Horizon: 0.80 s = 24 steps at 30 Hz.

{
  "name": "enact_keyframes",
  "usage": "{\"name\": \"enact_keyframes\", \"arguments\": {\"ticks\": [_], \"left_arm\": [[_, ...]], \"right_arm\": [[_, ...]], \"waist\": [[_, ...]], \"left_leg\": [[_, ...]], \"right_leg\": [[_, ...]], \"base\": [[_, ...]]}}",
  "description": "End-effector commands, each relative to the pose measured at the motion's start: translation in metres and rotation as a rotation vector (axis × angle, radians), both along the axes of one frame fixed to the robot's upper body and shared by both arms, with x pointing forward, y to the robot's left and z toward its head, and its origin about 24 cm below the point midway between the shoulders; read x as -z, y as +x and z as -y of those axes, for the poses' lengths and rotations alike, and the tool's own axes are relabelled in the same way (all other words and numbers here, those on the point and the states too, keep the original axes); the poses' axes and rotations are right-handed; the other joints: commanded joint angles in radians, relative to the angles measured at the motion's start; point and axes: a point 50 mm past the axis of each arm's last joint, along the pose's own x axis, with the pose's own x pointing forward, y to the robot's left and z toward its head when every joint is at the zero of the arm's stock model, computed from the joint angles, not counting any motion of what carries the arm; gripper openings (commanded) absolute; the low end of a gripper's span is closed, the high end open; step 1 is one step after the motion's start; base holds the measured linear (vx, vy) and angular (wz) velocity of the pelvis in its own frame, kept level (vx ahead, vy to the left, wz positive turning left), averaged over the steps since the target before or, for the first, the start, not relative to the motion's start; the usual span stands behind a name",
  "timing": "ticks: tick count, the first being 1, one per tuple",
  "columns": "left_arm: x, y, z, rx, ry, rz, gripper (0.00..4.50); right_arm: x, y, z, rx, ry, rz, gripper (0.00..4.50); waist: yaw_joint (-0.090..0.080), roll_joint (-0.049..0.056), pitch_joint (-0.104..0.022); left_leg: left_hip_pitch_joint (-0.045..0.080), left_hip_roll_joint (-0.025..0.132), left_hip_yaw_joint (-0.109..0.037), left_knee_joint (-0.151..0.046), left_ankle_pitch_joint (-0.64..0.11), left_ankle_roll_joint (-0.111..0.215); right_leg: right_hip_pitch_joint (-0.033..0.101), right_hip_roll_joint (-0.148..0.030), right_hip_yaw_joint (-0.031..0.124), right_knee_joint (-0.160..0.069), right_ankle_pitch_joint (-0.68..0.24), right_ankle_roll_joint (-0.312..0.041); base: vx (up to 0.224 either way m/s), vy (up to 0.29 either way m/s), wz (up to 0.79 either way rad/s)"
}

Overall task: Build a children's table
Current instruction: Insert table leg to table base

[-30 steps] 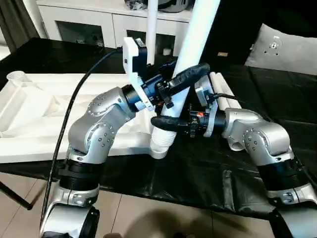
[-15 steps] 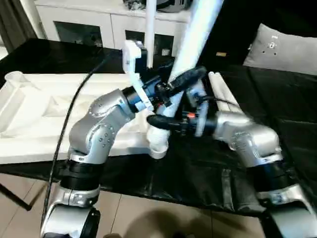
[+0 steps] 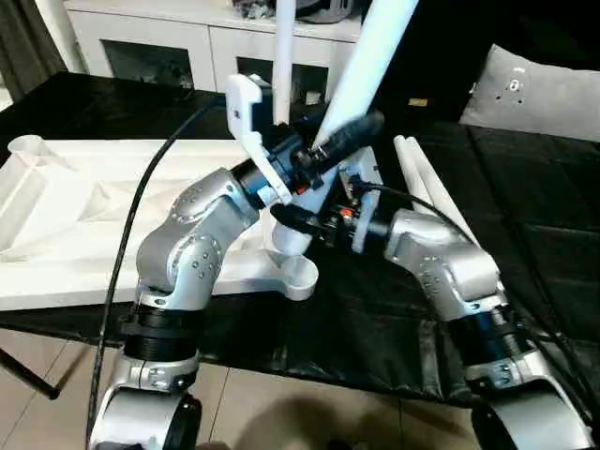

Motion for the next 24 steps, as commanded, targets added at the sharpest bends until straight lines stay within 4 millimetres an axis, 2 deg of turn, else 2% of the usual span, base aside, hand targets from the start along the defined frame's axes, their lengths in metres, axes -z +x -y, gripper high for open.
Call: {"name": "enact_keyframes", "arguments": {"ticks": [1,4,6,9,11,12,13,14,15,16,18,19,20,21,24], "left_arm": [[-0.018,-0.012,0.010,0.073,-0.051,0.075,2.88],[-0.012,-0.005,-0.009,-0.045,-0.064,0.040,2.88],[-0.007,-0.002,-0.021,-0.114,-0.044,0.021,2.88],[-0.001,-0.001,-0.031,-0.170,-0.022,0.000,2.88],[0.008,0.002,-0.042,-0.252,0.026,-0.043,2.88],[0.017,0.007,-0.049,-0.331,0.087,-0.077,2.88],[0.023,0.009,-0.054,-0.385,0.130,-0.098,2.88],[0.034,0.012,-0.062,-0.458,0.200,-0.134,2.88],[0.046,0.015,-0.072,-0.556,0.277,-0.155,2.88],[0.048,0.015,-0.074,-0.576,0.283,-0.161,2.88],[0.057,0.012,-0.086,-0.689,0.309,-0.189,2.88],[0.057,0.012,-0.086,-0.689,0.309,-0.189,2.88],[0.063,0.009,-0.091,-0.733,0.332,-0.218,2.88],[0.071,0.003,-0.098,-0.813,0.375,-0.237,2.88],[0.077,-0.001,-0.103,-0.883,0.403,-0.254,2.88]], "right_arm": [[0.009,0.009,0.013,0.124,-0.018,-0.060,1.93],[0.008,0.011,0.018,0.189,0.027,-0.055,1.93],[0.007,0.011,0.023,0.234,0.055,-0.045,1.92],[0.007,0.011,0.027,0.280,0.078,-0.037,1.91],[0.006,0.010,0.032,0.329,0.087,-0.029,1.91],[0.006,0.010,0.034,0.358,0.073,-0.018,1.91],[0.006,0.010,0.035,0.378,0.064,-0.012,1.91],[0.008,0.011,0.036,0.413,0.019,-0.002,1.91],[0.011,0.011,0.036,0.458,-0.019,-0.001,1.91],[0.011,0.011,0.036,0.462,-0.019,-0.007,1.91],[0.013,0.008,0.035,0.483,-0.012,-0.045,1.91],[0.013,0.008,0.035,0.483,-0.012,-0.045,1.91],[0.014,0.006,0.039,0.533,-0.024,-0.039,1.91],[0.019,0.003,0.048,0.654,-0.081,-0.044,1.91],[0.023,0.001,0.052,0.696,-0.122,-0.071,1.91]], "waist": [[-0.007,-0.006,-0.075],[-0.006,-0.002,-0.076],[-0.008,-0.003,-0.076],[-0.019,-0.003,-0.076],[-0.025,0.000,-0.075],[-0.026,0.007,-0.075],[-0.028,0.006,-0.074],[-0.031,0.017,-0.074],[-0.036,0.011,-0.073],[-0.040,0.011,-0.073],[-0.044,0.012,-0.074],[-0.045,0.013,-0.076],[-0.045,0.013,-0.076],[-0.046,0.015,-0.075],[-0.047,0.018,-0.075]], "left_leg": [[-0.017,-0.024,0.040,-0.062,-0.064,0.035],[-0.014,-0.021,0.039,-0.062,-0.060,0.032],[-0.017,-0.023,0.039,-0.062,-0.053,0.037],[-0.019,-0.025,0.039,-0.063,-0.053,0.037],[-0.017,-0.025,0.038,-0.063,-0.060,0.036],[-0.016,-0.027,0.039,-0.063,-0.070,0.035],[-0.014,-0.026,0.038,-0.063,-0.071,0.035],[-0.014,-0.029,0.036,-0.063,-0.076,0.034],[-0.014,-0.030,0.036,-0.063,-0.080,0.030],[-0.014,-0.033,0.037,-0.062,-0.091,0.028],[-0.016,-0.032,0.036,-0.063,-0.097,0.028],[-0.016,-0.030,0.035,-0.063,-0.099,0.032],[-0.016,-0.030,0.035,-0.063,-0.099,0.032],[-0.015,-0.026,0.033,-0.065,-0.092,0.028],[-0.012,-0.026,0.033,-0.065,-0.090,0.024]], "right_leg": [[0.088,-0.037,0.048,-0.065,-0.354,-0.042],[0.087,-0.037,0.049,-0.062,-0.334,-0.052],[0.090,-0.034,0.048,-0.059,-0.310,-0.049],[0.091,-0.032,0.047,-0.060,-0.313,-0.037],[0.090,-0.031,0.046,-0.062,-0.324,-0.029],[0.090,-0.031,0.045,-0.065,-0.339,-0.024],[0.088,-0.030,0.044,-0.067,-0.340,-0.018],[0.089,-0.027,0.043,-0.065,-0.339,-0.015],[0.086,-0.024,0.042,-0.068,-0.340,-0.007],[0.088,-0.025,0.041,-0.070,-0.359,0.000],[0.088,-0.025,0.040,-0.070,-0.362,0.000],[0.088,-0.027,0.040,-0.070,-0.353,-0.006],[0.088,-0.027,0.040,-0.070,-0.353,-0.006],[0.086,-0.028,0.042,-0.067,-0.334,-0.018],[0.085,-0.026,0.044,-0.062,-0.309,-0.030]], "base": [[0.000,0.000,0.00],[0.000,0.000,0.00],[0.000,0.000,0.00],[0.000,0.000,0.00],[0.000,0.000,0.00],[0.000,0.000,0.00],[0.000,0.000,0.00],[0.000,0.000,0.00],[0.000,0.000,0.00],[0.000,0.000,0.00],[0.000,0.000,0.00],[0.000,0.000,0.00],[0.000,0.000,0.00],[0.000,0.000,0.00],[0.000,0.000,0.00]]}}
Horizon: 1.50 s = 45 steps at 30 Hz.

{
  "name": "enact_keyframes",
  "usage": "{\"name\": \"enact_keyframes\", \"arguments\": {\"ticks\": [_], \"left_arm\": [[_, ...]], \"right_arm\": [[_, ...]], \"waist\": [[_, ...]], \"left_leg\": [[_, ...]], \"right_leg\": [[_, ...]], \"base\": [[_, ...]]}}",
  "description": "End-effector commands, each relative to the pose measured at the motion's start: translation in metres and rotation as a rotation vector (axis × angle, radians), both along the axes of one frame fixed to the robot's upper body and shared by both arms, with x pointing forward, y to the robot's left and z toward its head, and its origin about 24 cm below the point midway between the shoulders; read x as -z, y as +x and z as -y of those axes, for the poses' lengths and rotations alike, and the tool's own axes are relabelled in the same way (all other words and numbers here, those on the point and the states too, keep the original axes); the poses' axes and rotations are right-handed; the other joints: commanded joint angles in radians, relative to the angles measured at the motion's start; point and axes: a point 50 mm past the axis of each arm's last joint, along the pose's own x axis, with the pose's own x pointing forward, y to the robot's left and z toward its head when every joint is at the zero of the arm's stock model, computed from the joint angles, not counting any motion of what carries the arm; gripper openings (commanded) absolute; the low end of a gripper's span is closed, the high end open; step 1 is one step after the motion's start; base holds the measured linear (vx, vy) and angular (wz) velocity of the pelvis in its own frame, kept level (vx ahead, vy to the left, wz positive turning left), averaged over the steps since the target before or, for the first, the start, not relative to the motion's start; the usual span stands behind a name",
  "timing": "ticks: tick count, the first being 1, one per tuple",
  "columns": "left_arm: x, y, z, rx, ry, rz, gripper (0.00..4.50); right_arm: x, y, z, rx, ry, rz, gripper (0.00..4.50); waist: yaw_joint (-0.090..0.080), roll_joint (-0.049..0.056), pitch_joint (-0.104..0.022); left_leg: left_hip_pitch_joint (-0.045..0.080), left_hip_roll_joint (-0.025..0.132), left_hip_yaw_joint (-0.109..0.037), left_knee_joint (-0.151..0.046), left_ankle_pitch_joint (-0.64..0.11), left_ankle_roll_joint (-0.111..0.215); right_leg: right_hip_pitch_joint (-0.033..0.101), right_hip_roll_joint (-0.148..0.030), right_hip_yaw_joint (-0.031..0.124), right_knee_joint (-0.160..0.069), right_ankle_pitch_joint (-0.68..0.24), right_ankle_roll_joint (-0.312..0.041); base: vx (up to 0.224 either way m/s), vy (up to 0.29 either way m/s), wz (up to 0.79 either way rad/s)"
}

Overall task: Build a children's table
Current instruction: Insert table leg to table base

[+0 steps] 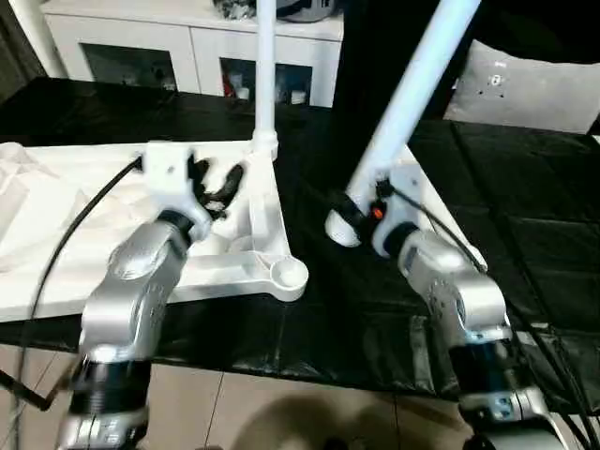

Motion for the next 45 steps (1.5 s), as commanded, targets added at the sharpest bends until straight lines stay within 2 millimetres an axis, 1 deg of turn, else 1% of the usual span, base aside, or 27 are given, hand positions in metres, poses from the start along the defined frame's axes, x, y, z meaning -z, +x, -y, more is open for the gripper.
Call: {"name": "enact_keyframes", "arguments": {"ticks": [1,3,6,12,13,14,15,16,17,18,19,20,21,22,23,24,25,26,27,28,29,30,31,32,33,37,45], "left_arm": [[-0.001,-0.002,-0.002,-0.058,0.032,0.011,2.88],[0.006,-0.004,-0.005,-0.100,0.021,-0.001,2.88],[0.009,-0.008,-0.007,-0.115,0.014,0.030,2.88],[0.003,-0.014,-0.006,-0.132,0.003,0.077,2.88],[0.002,-0.014,-0.005,-0.127,-0.001,0.078,2.88],[0.002,-0.014,-0.005,-0.123,-0.003,0.079,2.88],[0.002,-0.014,-0.004,-0.120,-0.004,0.081,2.88],[0.002,-0.014,-0.004,-0.120,-0.003,0.082,2.88],[0.002,-0.014,-0.004,-0.121,-0.002,0.083,2.88],[0.003,-0.014,-0.003,-0.121,-0.001,0.085,2.88],[0.003,-0.014,-0.003,-0.123,0.001,0.081,2.88],[0.003,-0.014,-0.003,-0.123,0.002,0.080,2.88],[0.004,-0.014,-0.003,-0.124,0.005,0.077,2.88],[0.004,-0.014,-0.003,-0.125,0.007,0.077,2.88],[0.004,-0.014,-0.003,-0.125,0.007,0.077,2.88],[0.004,-0.014,-0.003,-0.125,0.006,0.077,2.88],[0.005,-0.015,-0.003,-0.125,0.006,0.076,2.88],[0.005,-0.015,-0.003,-0.126,0.007,0.073,2.88],[0.006,-0.016,-0.003,-0.127,0.009,0.072,2.88],[0.007,-0.016,-0.004,-0.131,0.012,0.066,2.88],[0.007,-0.016,-0.004,-0.131,0.012,0.066,2.88],[0.009,-0.017,-0.004,-0.134,0.018,0.056,2.88],[0.010,-0.018,-0.005,-0.131,0.022,0.052,2.88],[0.011,-0.018,-0.005,-0.130,0.031,0.049,2.88],[0.011,-0.018,-0.005,-0.130,0.038,0.047,2.88],[0.013,-0.019,-0.004,-0.126,0.051,0.040,2.88],[0.014,-0.024,-0.007,-0.137,0.072,0.040,2.88]], "right_arm": [[-0.008,0.000,0.009,0.054,-0.034,0.035,1.91],[-0.009,-0.002,0.010,0.055,-0.091,0.073,1.91],[-0.015,-0.006,0.014,0.039,0.028,0.108,1.91],[-0.017,-0.012,0.018,0.046,0.031,0.139,1.91],[-0.016,-0.012,0.017,0.040,0.033,0.133,1.91],[-0.015,-0.013,0.017,0.036,0.035,0.129,1.91],[-0.015,-0.013,0.016,0.035,0.038,0.130,1.91],[-0.015,-0.013,0.015,0.026,0.036,0.134,1.91],[-0.015,-0.013,0.014,0.018,0.035,0.138,1.91],[-0.016,-0.013,0.013,0.008,0.029,0.144,1.91],[-0.015,-0.014,0.012,0.002,0.024,0.148,1.91],[-0.015,-0.014,0.012,0.002,0.023,0.147,1.91],[-0.014,-0.015,0.012,0.000,0.021,0.145,1.91],[-0.014,-0.015,0.012,0.000,0.019,0.144,1.91],[-0.013,-0.016,0.012,-0.002,0.019,0.141,1.91],[-0.013,-0.016,0.012,-0.002,0.015,0.140,1.91],[-0.012,-0.016,0.013,0.002,0.005,0.142,1.91],[-0.012,-0.016,0.016,0.014,-0.016,0.141,1.91],[-0.012,-0.016,0.018,0.017,-0.019,0.137,1.91],[-0.013,-0.015,0.021,0.012,-0.013,0.138,1.91],[-0.013,-0.015,0.021,0.012,-0.013,0.138,1.91],[-0.018,-0.016,0.025,-0.004,0.004,0.145,1.91],[-0.018,-0.016,0.026,-0.005,0.026,0.137,1.91],[-0.018,-0.016,0.027,-0.007,0.037,0.133,1.91],[-0.018,-0.016,0.027,-0.008,0.044,0.130,1.91],[-0.016,-0.018,0.028,-0.005,0.007,0.163,1.91],[-0.009,-0.021,0.024,-0.025,0.012,0.107,1.91]], "waist": [[-0.004,0.016,-0.071],[-0.005,0.015,-0.068],[-0.006,0.012,-0.070],[-0.007,0.009,-0.069],[-0.007,0.016,-0.076],[0.000,-0.006,-0.079],[0.018,-0.020,-0.066],[0.038,-0.027,-0.072],[0.046,-0.038,-0.069],[0.066,-0.052,-0.064],[0.073,-0.064,-0.052],[0.071,-0.036,-0.057],[0.049,-0.014,-0.054],[0.005,0.012,-0.039],[-0.019,0.031,-0.044],[-0.050,0.038,-0.046],[-0.048,0.056,-0.047],[-0.048,0.057,-0.040],[-0.052,0.051,-0.035],[-0.057,0.042,-0.036],[-0.059,0.032,-0.040],[-0.054,0.030,-0.032],[-0.058,0.020,-0.032],[-0.060,0.011,-0.031],[-0.062,0.007,-0.035],[-0.059,0.001,-0.040],[-0.054,-0.002,-0.038]], "left_leg": [[-0.012,-0.030,0.036,-0.064,-0.129,0.027],[-0.012,-0.034,0.037,-0.062,-0.155,0.031],[-0.013,-0.037,0.037,-0.060,-0.172,0.044],[-0.016,-0.037,0.036,-0.061,-0.174,0.058],[0.034,-0.041,0.083,-0.033,-0.188,0.040],[0.030,-0.056,0.088,-0.033,-0.208,0.025],[0.014,-0.070,0.097,-0.025,-0.247,0.041],[0.025,-0.077,0.099,0.009,-0.283,0.071],[0.015,-0.084,0.089,0.035,-0.284,0.091],[-0.013,-0.099,0.051,0.085,-0.258,0.101],[-0.070,-0.085,-0.027,0.107,-0.189,0.146],[-0.061,-0.082,-0.046,0.115,-0.132,0.139],[-0.056,-0.062,-0.083,0.095,-0.099,0.152],[-0.054,-0.062,-0.070,-0.019,-0.130,0.177],[-0.018,-0.050,-0.074,-0.046,-0.211,0.176],[0.004,-0.022,-0.075,-0.078,-0.349,0.191],[-0.012,-0.008,-0.087,-0.104,-0.429,0.141],[-0.018,-0.003,-0.085,-0.116,-0.475,0.110],[-0.009,-0.001,-0.094,-0.113,-0.549,0.051],[-0.007,-0.016,-0.094,-0.102,-0.609,-0.009],[-0.008,-0.032,-0.083,-0.090,-0.617,-0.030],[-0.007,-0.043,-0.069,-0.077,-0.653,-0.054],[-0.001,-0.046,-0.064,-0.071,-0.669,-0.056],[0.005,-0.050,-0.061,-0.061,-0.670,-0.038],[0.004,-0.050,-0.058,-0.058,-0.611,-0.012],[-0.016,-0.042,-0.047,-0.065,-0.417,0.045],[-0.013,-0.042,-0.038,-0.064,-0.391,0.087]], "right_leg": [[0.083,-0.025,0.041,-0.071,-0.350,-0.018],[0.082,-0.025,0.037,-0.081,-0.397,0.006],[0.079,-0.024,0.031,-0.091,-0.439,0.040],[0.080,-0.030,0.036,-0.087,-0.430,0.033],[0.023,-0.005,0.087,-0.112,-0.505,0.040],[0.037,0.000,0.101,-0.090,-0.508,0.035],[0.044,-0.001,0.152,-0.092,-0.576,0.028],[0.039,-0.023,0.229,-0.098,-0.663,0.005],[0.059,-0.050,0.277,-0.110,-0.708,-0.019],[0.092,-0.081,0.362,-0.127,-0.769,-0.066],[0.131,-0.156,0.365,-0.113,-0.717,-0.115],[0.108,-0.159,0.364,-0.121,-0.671,-0.142],[0.080,-0.154,0.327,-0.117,-0.594,-0.184],[0.044,-0.029,0.224,-0.067,-0.527,-0.176],[0.007,0.032,0.173,-0.027,-0.474,-0.148],[0.000,0.040,0.117,0.021,-0.307,-0.120],[0.021,0.034,0.085,0.072,-0.141,-0.089],[0.025,0.029,0.074,0.071,-0.093,-0.076],[0.033,0.005,0.071,0.057,-0.065,-0.056],[0.056,-0.025,0.083,0.028,-0.127,-0.049],[0.065,-0.038,0.090,0.008,-0.180,-0.043],[0.056,-0.057,0.103,-0.026,-0.355,-0.032],[0.052,-0.064,0.107,-0.041,-0.431,-0.025],[0.049,-0.071,0.112,-0.059,-0.533,-0.013],[0.056,-0.080,0.116,-0.067,-0.543,-0.013],[0.074,-0.087,0.125,-0.065,-0.424,-0.050],[0.069,-0.082,0.126,-0.070,-0.486,-0.068]], "base": [[0.000,0.000,0.00],[0.000,0.000,0.00],[0.000,0.000,0.00],[0.000,0.000,0.00],[0.000,0.000,0.00],[0.001,0.005,-0.25],[-0.001,0.016,-0.46],[-0.001,0.016,-0.46],[-0.009,0.064,-0.41],[-0.028,0.124,-0.49],[-0.028,0.124,-0.49],[-0.044,0.190,-0.36],[-0.052,0.248,-0.15],[-0.052,0.248,-0.15],[-0.030,0.231,0.03],[-0.052,0.211,0.16],[-0.052,0.211,0.16],[-0.093,0.194,0.13],[-0.075,0.134,0.08],[-0.075,0.134,0.08],[-0.068,0.103,-0.01],[-0.058,0.061,-0.01],[-0.058,0.061,-0.01],[0.000,0.000,0.00],[0.000,0.000,0.00],[0.000,0.000,0.00],[0.000,0.000,0.00]]}}
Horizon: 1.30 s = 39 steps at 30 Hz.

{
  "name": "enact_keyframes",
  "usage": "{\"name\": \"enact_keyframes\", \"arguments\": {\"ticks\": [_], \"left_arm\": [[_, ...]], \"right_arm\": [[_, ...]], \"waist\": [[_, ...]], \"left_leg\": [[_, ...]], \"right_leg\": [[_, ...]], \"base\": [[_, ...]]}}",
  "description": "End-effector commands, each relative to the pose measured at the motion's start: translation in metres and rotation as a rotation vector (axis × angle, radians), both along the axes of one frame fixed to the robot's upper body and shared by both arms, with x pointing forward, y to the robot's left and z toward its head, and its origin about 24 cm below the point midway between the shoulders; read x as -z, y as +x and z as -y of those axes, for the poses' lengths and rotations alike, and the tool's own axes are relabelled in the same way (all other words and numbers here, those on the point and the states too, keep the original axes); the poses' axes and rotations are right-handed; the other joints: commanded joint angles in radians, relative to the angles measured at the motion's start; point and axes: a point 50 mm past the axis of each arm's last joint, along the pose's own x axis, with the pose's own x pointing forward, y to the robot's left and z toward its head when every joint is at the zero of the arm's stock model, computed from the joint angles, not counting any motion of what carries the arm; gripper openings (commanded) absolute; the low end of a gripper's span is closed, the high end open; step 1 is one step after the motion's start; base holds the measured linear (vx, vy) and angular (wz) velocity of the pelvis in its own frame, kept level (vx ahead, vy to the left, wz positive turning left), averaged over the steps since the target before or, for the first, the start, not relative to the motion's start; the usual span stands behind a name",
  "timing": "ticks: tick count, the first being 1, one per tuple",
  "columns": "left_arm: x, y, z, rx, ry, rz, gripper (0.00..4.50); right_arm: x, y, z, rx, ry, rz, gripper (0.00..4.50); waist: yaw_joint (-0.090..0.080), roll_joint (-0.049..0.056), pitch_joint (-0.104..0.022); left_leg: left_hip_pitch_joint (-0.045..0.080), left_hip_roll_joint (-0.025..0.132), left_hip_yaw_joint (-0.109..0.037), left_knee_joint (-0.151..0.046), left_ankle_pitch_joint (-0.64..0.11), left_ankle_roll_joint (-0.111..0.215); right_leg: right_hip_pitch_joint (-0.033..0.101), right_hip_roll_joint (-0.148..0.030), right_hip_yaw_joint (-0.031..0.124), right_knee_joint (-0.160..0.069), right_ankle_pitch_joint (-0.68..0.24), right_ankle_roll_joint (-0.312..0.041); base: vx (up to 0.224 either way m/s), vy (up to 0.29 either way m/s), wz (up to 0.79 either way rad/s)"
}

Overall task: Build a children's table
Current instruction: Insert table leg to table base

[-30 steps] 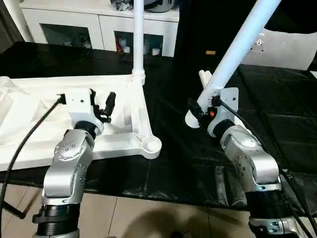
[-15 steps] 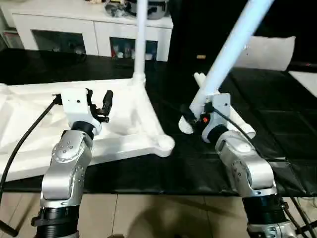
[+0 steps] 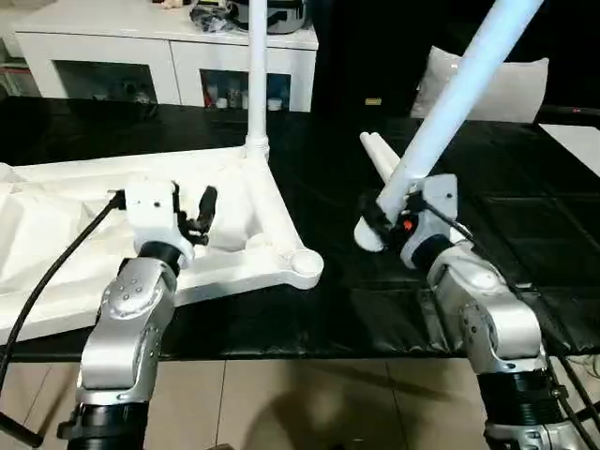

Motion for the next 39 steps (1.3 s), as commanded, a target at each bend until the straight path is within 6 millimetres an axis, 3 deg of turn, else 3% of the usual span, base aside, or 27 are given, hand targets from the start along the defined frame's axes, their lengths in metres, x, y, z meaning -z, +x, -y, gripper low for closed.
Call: {"name": "enact_keyframes", "arguments": {"ticks": [1,8,10,11,12,13,14,17,18,19,20,21,22,23,24,25,27,28,29,30,31,33,35,36,37,38,39], "left_arm": [[-0.006,-0.001,0.002,0.008,0.017,0.021,2.88],[-0.014,-0.004,-0.001,0.019,0.007,0.062,2.88],[-0.014,-0.005,-0.002,0.041,0.020,0.059,2.88],[-0.013,-0.005,-0.002,0.053,0.035,0.055,2.88],[-0.012,-0.005,-0.001,0.069,0.059,0.046,2.88],[-0.012,-0.005,-0.001,0.071,0.062,0.045,2.88],[-0.013,-0.005,0.000,0.080,0.061,0.044,2.88],[-0.015,-0.003,0.003,0.093,0.057,0.049,2.88],[-0.015,-0.003,0.003,0.094,0.058,0.049,2.88],[-0.015,-0.003,0.003,0.094,0.059,0.050,2.88],[-0.015,-0.003,0.003,0.094,0.062,0.050,2.88],[-0.015,-0.002,0.003,0.096,0.062,0.049,2.88],[-0.014,-0.002,0.004,0.099,0.062,0.048,2.88],[-0.014,-0.002,0.004,0.101,0.062,0.047,2.88],[-0.013,-0.002,0.006,0.115,0.063,0.045,2.88],[-0.013,-0.002,0.007,0.130,0.065,0.042,2.88],[-0.012,-0.002,0.010,0.149,0.066,0.039,2.88],[-0.011,-0.002,0.012,0.156,0.065,0.038,2.88],[-0.011,-0.001,0.013,0.162,0.065,0.037,2.88],[-0.010,-0.001,0.014,0.167,0.067,0.038,2.88],[-0.010,-0.001,0.014,0.168,0.069,0.038,2.88],[-0.009,-0.001,0.014,0.171,0.073,0.040,2.88],[-0.006,-0.002,0.013,0.178,0.077,0.038,2.88],[-0.003,-0.004,0.012,0.200,0.091,0.032,2.88],[-0.001,-0.006,0.012,0.209,0.099,0.028,2.88],[0.001,-0.007,0.011,0.214,0.107,0.020,2.88],[0.002,-0.008,0.010,0.214,0.107,0.018,2.88]], "right_arm": [[-0.003,-0.001,0.001,0.001,-0.002,0.018,1.91],[-0.001,-0.009,-0.009,-0.072,0.039,0.039,1.91],[0.000,-0.013,-0.016,-0.111,0.025,0.041,1.91],[0.001,-0.014,-0.018,-0.122,0.020,0.046,1.91],[0.001,-0.015,-0.021,-0.128,0.015,0.058,1.91],[0.001,-0.015,-0.021,-0.128,0.015,0.060,1.91],[0.001,-0.015,-0.022,-0.129,0.015,0.059,1.91],[0.003,-0.015,-0.025,-0.148,0.020,0.052,1.91],[0.003,-0.016,-0.025,-0.155,0.018,0.052,1.91],[0.003,-0.016,-0.025,-0.158,0.016,0.054,1.91],[0.003,-0.016,-0.026,-0.162,0.013,0.058,1.91],[0.002,-0.016,-0.026,-0.160,0.010,0.066,1.91],[0.001,-0.015,-0.024,-0.150,0.017,0.078,1.91],[0.001,-0.015,-0.024,-0.145,0.021,0.083,1.91],[0.002,-0.014,-0.021,-0.121,0.032,0.073,1.91],[0.004,-0.012,-0.018,-0.099,0.041,0.057,1.91],[0.005,-0.011,-0.015,-0.085,0.033,0.053,1.91],[0.005,-0.010,-0.015,-0.085,0.027,0.056,1.91],[0.005,-0.010,-0.014,-0.086,0.023,0.058,1.91],[0.005,-0.010,-0.013,-0.087,0.021,0.059,1.91],[0.004,-0.010,-0.013,-0.085,0.018,0.059,1.91],[0.005,-0.010,-0.012,-0.079,0.003,0.061,1.91],[0.005,-0.011,-0.012,-0.077,0.017,0.050,1.91],[0.005,-0.012,-0.011,-0.076,0.026,0.043,1.91],[0.005,-0.012,-0.011,-0.075,0.026,0.043,1.91],[0.005,-0.013,-0.010,-0.074,0.024,0.042,1.91],[0.006,-0.013,-0.009,-0.071,0.024,0.040,1.91]], "waist": [[0.004,0.007,-0.049],[0.014,0.005,-0.057],[0.017,0.008,-0.062],[0.023,0.017,-0.068],[0.026,0.015,-0.071],[0.031,0.014,-0.070],[0.033,0.014,-0.068],[0.034,0.006,-0.054],[0.031,0.009,-0.046],[0.038,0.012,-0.036],[0.045,0.014,-0.036],[0.035,0.008,-0.036],[0.033,0.016,-0.033],[0.035,0.024,-0.030],[0.017,0.035,-0.040],[0.010,0.035,-0.040],[0.009,0.038,-0.051],[0.007,0.037,-0.059],[0.009,0.030,-0.062],[0.019,0.021,-0.072],[0.028,0.017,-0.076],[0.031,0.012,-0.078],[0.029,0.021,-0.079],[0.024,0.024,-0.078],[0.015,0.045,-0.082],[0.007,0.028,-0.073],[0.012,0.021,-0.045]], "left_leg": [[0.005,0.094,-0.040,-0.120,-0.330,-0.040],[-0.004,0.100,-0.033,-0.118,-0.224,-0.026],[-0.009,0.098,-0.030,-0.113,-0.154,-0.016],[-0.006,0.097,-0.026,-0.106,-0.076,0.000],[-0.009,0.095,-0.021,-0.100,0.011,0.031],[-0.010,0.097,-0.018,-0.103,0.040,0.050],[-0.007,0.097,-0.016,-0.103,0.021,0.053],[0.011,0.107,-0.012,-0.126,-0.224,0.001],[0.025,0.107,-0.011,-0.132,-0.328,-0.021],[-0.050,0.080,-0.055,-0.152,-0.389,0.032],[-0.017,0.069,-0.052,-0.135,-0.426,0.025],[-0.008,0.064,-0.054,-0.118,-0.424,0.026],[-0.006,0.082,-0.051,-0.112,-0.373,0.013],[0.001,0.086,-0.053,-0.119,-0.386,0.007],[0.059,0.116,-0.046,-0.128,-0.430,-0.023],[0.065,0.132,-0.055,-0.151,-0.446,-0.036],[0.082,0.133,-0.051,-0.158,-0.374,-0.019],[0.071,0.121,-0.044,-0.151,-0.239,0.022],[0.059,0.111,-0.035,-0.143,-0.161,0.049],[0.034,0.088,-0.013,-0.125,-0.026,0.101],[0.018,0.076,-0.001,-0.115,0.051,0.140],[0.009,0.075,0.002,-0.108,0.107,0.176],[0.016,0.077,0.002,-0.108,0.130,0.189],[0.042,0.085,-0.004,-0.111,0.145,0.215],[0.135,0.124,0.022,-0.115,0.105,0.154],[0.156,0.150,0.011,-0.129,0.095,0.102],[0.177,0.170,0.034,-0.148,-0.029,0.015]], "right_leg": [[0.028,-0.069,0.046,-0.074,-0.387,-0.109],[0.035,-0.061,0.048,-0.054,-0.242,-0.159],[0.039,-0.059,0.050,-0.045,-0.151,-0.180],[0.040,-0.057,0.050,-0.035,-0.050,-0.200],[0.045,-0.056,0.050,-0.024,0.055,-0.220],[0.045,-0.054,0.047,-0.024,0.074,-0.230],[0.046,-0.055,0.048,-0.027,0.052,-0.233],[0.055,-0.057,0.046,-0.047,-0.233,-0.215],[0.046,-0.053,0.045,-0.060,-0.358,-0.192],[0.108,-0.081,-0.008,-0.064,-0.553,-0.100],[0.092,-0.097,-0.015,-0.095,-0.667,-0.070],[0.091,-0.113,-0.021,-0.109,-0.738,-0.063],[0.106,-0.113,-0.024,-0.131,-0.771,-0.077],[0.105,-0.105,-0.034,-0.132,-0.750,-0.080],[0.073,-0.066,-0.033,-0.119,-0.616,-0.100],[0.075,-0.042,-0.033,-0.088,-0.430,-0.143],[0.070,-0.035,-0.027,-0.052,-0.193,-0.208],[0.083,-0.036,-0.022,-0.041,-0.074,-0.235],[0.096,-0.040,-0.016,-0.041,-0.032,-0.242],[0.126,-0.051,-0.006,-0.042,0.024,-0.257],[0.140,-0.056,0.002,-0.043,0.037,-0.267],[0.149,-0.054,0.002,-0.042,0.016,-0.271],[0.143,-0.047,-0.004,-0.040,0.005,-0.267],[0.125,-0.033,-0.013,-0.035,-0.005,-0.271],[0.069,-0.012,0.007,-0.026,-0.051,-0.274],[0.047,-0.001,0.004,-0.007,-0.060,-0.261],[0.011,-0.007,0.010,0.000,-0.106,-0.245]], "base": [[0.000,0.000,0.00],[0.033,-0.017,0.00],[0.062,-0.031,-0.02],[0.068,-0.034,-0.01],[0.000,0.000,0.00],[0.000,0.000,0.00],[0.000,0.000,0.00],[0.000,0.000,0.00],[0.000,0.000,0.00],[0.000,0.000,0.00],[-0.003,-0.023,0.36],[0.029,-0.025,0.56],[0.029,-0.025,0.56],[0.048,-0.025,0.45],[0.080,-0.010,0.33],[0.080,-0.010,0.33],[0.090,0.011,0.10],[0.090,0.013,0.05],[0.090,0.010,-0.05],[0.064,0.001,-0.08],[0.064,0.001,-0.08],[0.000,0.000,0.00],[0.073,-0.016,-0.04],[0.086,-0.013,0.00],[0.054,-0.005,0.00],[0.095,-0.016,-0.27],[0.075,-0.018,-0.51]]}}
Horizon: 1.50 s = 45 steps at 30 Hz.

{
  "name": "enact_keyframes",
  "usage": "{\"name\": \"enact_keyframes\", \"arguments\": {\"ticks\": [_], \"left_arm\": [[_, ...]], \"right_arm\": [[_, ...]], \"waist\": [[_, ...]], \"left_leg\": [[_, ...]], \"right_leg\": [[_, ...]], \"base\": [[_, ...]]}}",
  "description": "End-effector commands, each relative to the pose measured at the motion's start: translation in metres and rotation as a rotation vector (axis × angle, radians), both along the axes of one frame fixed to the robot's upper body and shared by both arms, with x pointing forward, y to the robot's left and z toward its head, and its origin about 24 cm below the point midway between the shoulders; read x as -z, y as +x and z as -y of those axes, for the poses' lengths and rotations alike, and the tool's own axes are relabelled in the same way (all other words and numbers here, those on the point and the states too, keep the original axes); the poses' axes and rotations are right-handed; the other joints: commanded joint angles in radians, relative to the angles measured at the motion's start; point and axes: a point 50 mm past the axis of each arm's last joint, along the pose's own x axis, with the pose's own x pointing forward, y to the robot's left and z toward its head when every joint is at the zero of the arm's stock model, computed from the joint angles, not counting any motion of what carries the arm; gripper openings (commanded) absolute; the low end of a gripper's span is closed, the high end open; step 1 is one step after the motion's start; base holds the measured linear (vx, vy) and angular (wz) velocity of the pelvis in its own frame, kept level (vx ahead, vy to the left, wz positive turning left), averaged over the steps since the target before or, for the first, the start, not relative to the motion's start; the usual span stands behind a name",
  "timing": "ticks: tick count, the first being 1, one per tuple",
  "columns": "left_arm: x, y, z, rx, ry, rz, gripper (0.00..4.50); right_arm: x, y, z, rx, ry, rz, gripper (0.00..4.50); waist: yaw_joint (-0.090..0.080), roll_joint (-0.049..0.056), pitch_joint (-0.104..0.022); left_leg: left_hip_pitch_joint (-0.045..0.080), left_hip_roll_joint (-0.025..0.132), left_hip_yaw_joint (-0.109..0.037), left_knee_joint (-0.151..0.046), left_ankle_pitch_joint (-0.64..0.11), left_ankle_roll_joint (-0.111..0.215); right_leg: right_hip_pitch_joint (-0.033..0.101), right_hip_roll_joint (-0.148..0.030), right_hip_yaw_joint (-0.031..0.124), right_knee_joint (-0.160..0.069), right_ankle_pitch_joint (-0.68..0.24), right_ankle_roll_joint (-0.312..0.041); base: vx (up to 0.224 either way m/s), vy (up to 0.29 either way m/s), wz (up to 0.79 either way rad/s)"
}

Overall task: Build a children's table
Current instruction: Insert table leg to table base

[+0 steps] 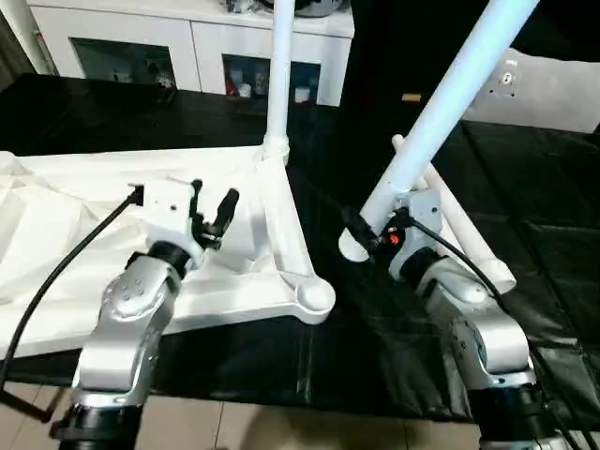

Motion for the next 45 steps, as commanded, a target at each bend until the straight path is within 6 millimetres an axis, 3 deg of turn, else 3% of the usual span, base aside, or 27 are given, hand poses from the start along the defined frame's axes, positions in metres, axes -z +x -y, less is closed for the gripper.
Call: {"name": "enact_keyframes", "arguments": {"ticks": [1,2,5,6,7,10,11,12,13,15,16,17,18,19,20,21,22,23,25,26,28,29,30,32,35,38,45], "left_arm": [[-0.002,0.000,0.005,0.032,0.001,0.014,2.88],[-0.001,0.000,0.005,0.031,-0.001,0.014,2.88],[0.001,0.000,0.002,0.019,0.002,0.013,2.88],[0.001,0.000,0.001,0.018,0.002,0.013,2.88],[0.001,0.000,0.001,0.018,0.002,0.014,2.88],[0.001,0.001,0.001,0.020,0.010,0.014,2.88],[0.001,0.001,0.000,0.019,0.013,0.014,2.88],[0.001,0.001,0.000,0.016,0.015,0.013,2.88],[0.001,0.001,0.000,0.016,0.016,0.013,2.88],[0.002,0.001,0.000,0.016,0.017,0.013,2.88],[0.002,0.001,0.000,0.016,0.017,0.012,2.88],[0.002,0.001,0.000,0.017,0.017,0.011,2.88],[0.002,0.001,-0.001,0.017,0.018,0.011,2.88],[0.002,0.001,-0.001,0.017,0.018,0.011,2.88],[0.002,0.001,-0.001,0.018,0.018,0.010,2.88],[0.002,0.001,-0.001,0.017,0.019,0.009,2.88],[0.002,0.001,-0.001,0.017,0.019,0.009,2.88],[0.003,0.001,-0.001,0.017,0.020,0.008,2.88],[0.004,0.001,-0.002,0.018,0.026,0.004,2.88],[0.004,0.001,-0.002,0.018,0.030,0.000,2.88],[0.006,0.000,-0.002,0.019,0.034,-0.010,2.88],[0.007,0.000,-0.002,0.037,0.043,-0.023,2.88],[0.008,0.000,-0.002,0.049,0.050,-0.032,2.88],[0.008,-0.002,0.000,0.099,0.080,-0.033,2.88],[0.010,-0.004,0.002,0.178,0.056,-0.064,2.88],[0.011,-0.005,0.004,0.263,0.089,-0.084,2.88],[0.011,-0.008,0.002,0.524,0.197,-0.181,2.88]], "right_arm": [[-0.005,-0.001,0.010,0.034,-0.007,0.020,1.91],[-0.005,-0.001,0.010,0.036,-0.012,0.025,1.91],[-0.005,-0.002,0.011,0.032,-0.017,0.028,1.91],[-0.005,-0.002,0.011,0.032,-0.018,0.028,1.91],[-0.005,-0.002,0.011,0.030,-0.020,0.027,1.91],[-0.005,-0.002,0.009,0.019,-0.029,0.029,1.91],[-0.005,-0.002,0.009,0.018,-0.032,0.030,1.91],[-0.005,-0.002,0.009,0.018,-0.035,0.031,1.91],[-0.005,-0.002,0.009,0.018,-0.035,0.031,1.91],[-0.004,-0.001,0.009,0.022,-0.038,0.029,1.91],[-0.004,-0.001,0.010,0.023,-0.042,0.028,1.91],[-0.004,-0.001,0.010,0.023,-0.043,0.028,1.91],[-0.004,-0.001,0.011,0.024,-0.047,0.027,1.91],[-0.004,-0.001,0.011,0.024,-0.047,0.027,1.91],[-0.004,-0.001,0.011,0.023,-0.049,0.028,1.91],[-0.004,-0.001,0.011,0.023,-0.050,0.029,1.91],[-0.004,-0.001,0.011,0.023,-0.050,0.029,1.91],[-0.004,-0.001,0.012,0.023,-0.051,0.029,1.91],[-0.004,-0.001,0.012,0.025,-0.054,0.029,1.91],[-0.004,-0.001,0.012,0.027,-0.055,0.028,1.91],[-0.003,0.000,0.013,0.036,-0.061,0.026,1.91],[-0.003,0.001,0.015,0.044,-0.068,0.029,1.91],[-0.002,0.001,0.016,0.049,-0.073,0.030,1.91],[-0.003,0.002,0.020,0.074,-0.056,0.037,1.91],[-0.003,0.003,0.026,0.090,-0.032,0.030,1.91],[-0.001,0.005,0.032,0.103,-0.041,0.037,1.91],[-0.005,0.007,0.026,0.009,-0.022,0.081,1.91]], "waist": [[-0.012,-0.008,-0.039],[0.018,-0.026,-0.045],[0.049,-0.004,-0.069],[0.044,0.015,-0.077],[0.023,0.027,-0.083],[-0.019,0.026,-0.087],[-0.015,0.011,-0.075],[0.010,-0.017,-0.081],[0.041,-0.007,-0.073],[0.045,0.008,-0.080],[0.037,0.014,-0.082],[0.015,0.029,-0.089],[-0.019,0.028,-0.101],[-0.026,0.021,-0.085],[-0.023,0.010,-0.078],[-0.002,-0.015,-0.072],[0.039,-0.024,-0.100],[0.050,-0.030,-0.087],[0.053,0.002,-0.070],[0.035,0.045,-0.066],[-0.022,0.056,-0.078],[-0.028,0.050,-0.083],[-0.012,0.029,-0.079],[0.017,0.008,-0.090],[0.035,0.015,-0.101],[0.035,0.022,-0.073],[0.043,0.034,-0.051]], "left_leg": [[0.065,0.076,0.019,-0.091,-0.159,-0.025],[-0.039,0.017,0.010,-0.062,-0.135,0.013],[-0.104,0.025,-0.033,0.016,0.025,0.080],[-0.102,0.026,-0.037,-0.014,0.111,0.072],[-0.037,0.032,-0.044,-0.044,0.207,0.091],[0.086,0.078,-0.114,-0.039,0.362,0.301],[0.072,0.069,-0.088,-0.032,0.285,0.345],[-0.043,-0.018,-0.038,0.006,0.219,0.334],[-0.075,0.002,-0.042,0.020,0.117,0.263],[-0.093,0.004,-0.047,0.002,0.179,0.179],[-0.066,0.012,-0.049,-0.015,0.215,0.167],[0.013,0.038,-0.079,-0.035,0.328,0.198],[0.106,0.078,-0.147,-0.026,0.487,0.327],[0.134,0.127,-0.167,-0.037,0.432,0.411],[0.115,0.114,-0.151,-0.031,0.382,0.416],[0.016,0.003,-0.063,0.002,0.268,0.370],[-0.105,-0.044,-0.060,0.073,0.175,0.319],[-0.141,-0.026,-0.067,0.098,0.111,0.262],[-0.152,0.024,-0.084,0.053,0.099,0.081],[-0.080,0.051,-0.079,-0.033,0.111,0.039],[0.047,0.111,-0.160,-0.052,0.144,0.230],[0.063,0.129,-0.187,-0.034,0.305,0.388],[0.031,0.103,-0.152,0.001,0.436,0.414],[-0.084,0.022,-0.091,0.017,0.519,0.295],[-0.089,0.023,-0.087,0.003,0.503,0.109],[-0.074,0.047,-0.083,-0.035,0.154,-0.005],[-0.052,0.058,-0.062,-0.075,-0.145,-0.040]], "right_leg": [[-0.001,-0.026,0.053,-0.046,-0.050,-0.232],[0.100,-0.049,0.090,-0.071,-0.064,-0.224],[0.163,-0.111,0.146,-0.100,-0.088,-0.305],[0.146,-0.055,0.105,-0.066,0.030,-0.293],[0.092,0.001,0.056,-0.027,0.161,-0.257],[-0.026,0.002,0.017,0.015,0.129,-0.195],[-0.019,-0.031,0.036,-0.005,0.108,-0.226],[0.108,-0.040,0.096,-0.032,0.162,-0.267],[0.133,-0.091,0.128,-0.076,0.031,-0.306],[0.147,-0.041,0.101,-0.052,0.085,-0.296],[0.124,-0.020,0.081,-0.035,0.137,-0.287],[0.063,0.017,0.034,0.004,0.202,-0.250],[-0.029,0.020,0.011,0.044,0.162,-0.175],[-0.085,-0.024,0.026,0.048,0.027,-0.123],[-0.073,-0.037,0.036,0.033,0.038,-0.127],[0.037,-0.055,0.084,-0.020,0.136,-0.193],[0.179,-0.102,0.174,-0.040,0.276,-0.270],[0.189,-0.133,0.202,-0.062,0.333,-0.312],[0.166,-0.096,0.129,-0.053,0.334,-0.349],[0.110,-0.019,0.046,-0.036,0.196,-0.264],[-0.003,0.018,0.008,0.037,0.024,-0.158],[-0.037,-0.015,0.025,0.048,0.048,-0.110],[-0.036,-0.054,0.060,0.014,0.172,-0.109],[0.071,-0.063,0.092,0.013,0.500,-0.118],[0.069,-0.028,0.084,0.038,0.774,-0.099],[0.058,-0.039,0.080,-0.006,0.400,-0.149],[0.035,-0.053,0.094,-0.055,-0.100,-0.160]], "base": [[0.075,-0.018,-0.51],[0.034,-0.021,-0.37],[0.018,-0.008,-0.02],[0.050,-0.006,-0.02],[0.050,-0.006,-0.02],[0.098,-0.022,0.03],[0.054,-0.006,0.11],[0.000,0.000,0.00],[0.000,0.000,0.00],[0.000,0.000,0.00],[0.000,0.000,0.00],[0.086,-0.028,0.08],[0.093,-0.030,0.09],[0.093,-0.030,0.09],[0.000,0.000,0.00],[0.057,-0.012,0.06],[0.057,-0.012,0.06],[0.051,0.006,0.10],[0.000,0.000,0.00],[0.000,0.000,0.00],[0.067,-0.002,0.01],[0.071,-0.009,0.08],[0.000,0.000,0.00],[0.026,-0.003,0.00],[0.099,-0.014,-0.03],[-0.027,-0.006,-0.01],[-0.079,-0.009,0.00]]}}
